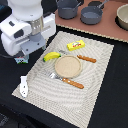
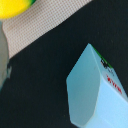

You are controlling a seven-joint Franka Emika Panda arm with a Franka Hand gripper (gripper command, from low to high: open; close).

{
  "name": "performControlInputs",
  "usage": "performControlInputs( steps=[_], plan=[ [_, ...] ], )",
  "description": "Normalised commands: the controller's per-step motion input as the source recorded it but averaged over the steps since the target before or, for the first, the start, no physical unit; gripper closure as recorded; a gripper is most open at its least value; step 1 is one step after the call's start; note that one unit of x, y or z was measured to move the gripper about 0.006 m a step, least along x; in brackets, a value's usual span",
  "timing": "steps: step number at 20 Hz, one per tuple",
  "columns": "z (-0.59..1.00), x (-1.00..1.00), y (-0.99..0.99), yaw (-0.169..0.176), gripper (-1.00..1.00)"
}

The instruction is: Interact with the objects in diverse but meaningful ways.

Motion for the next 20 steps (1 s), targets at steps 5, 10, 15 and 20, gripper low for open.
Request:
performControlInputs(
  steps=[5,10,15,20],
  plan=[
    [0.12,-0.85,0.0,-0.073,-1.0],
    [0.02,-0.66,0.01,-0.104,-1.0],
    [-0.01,-0.1,0.03,-0.175,-1.0],
    [-0.06,0.0,0.05,-0.193,-1.0]
  ],
)
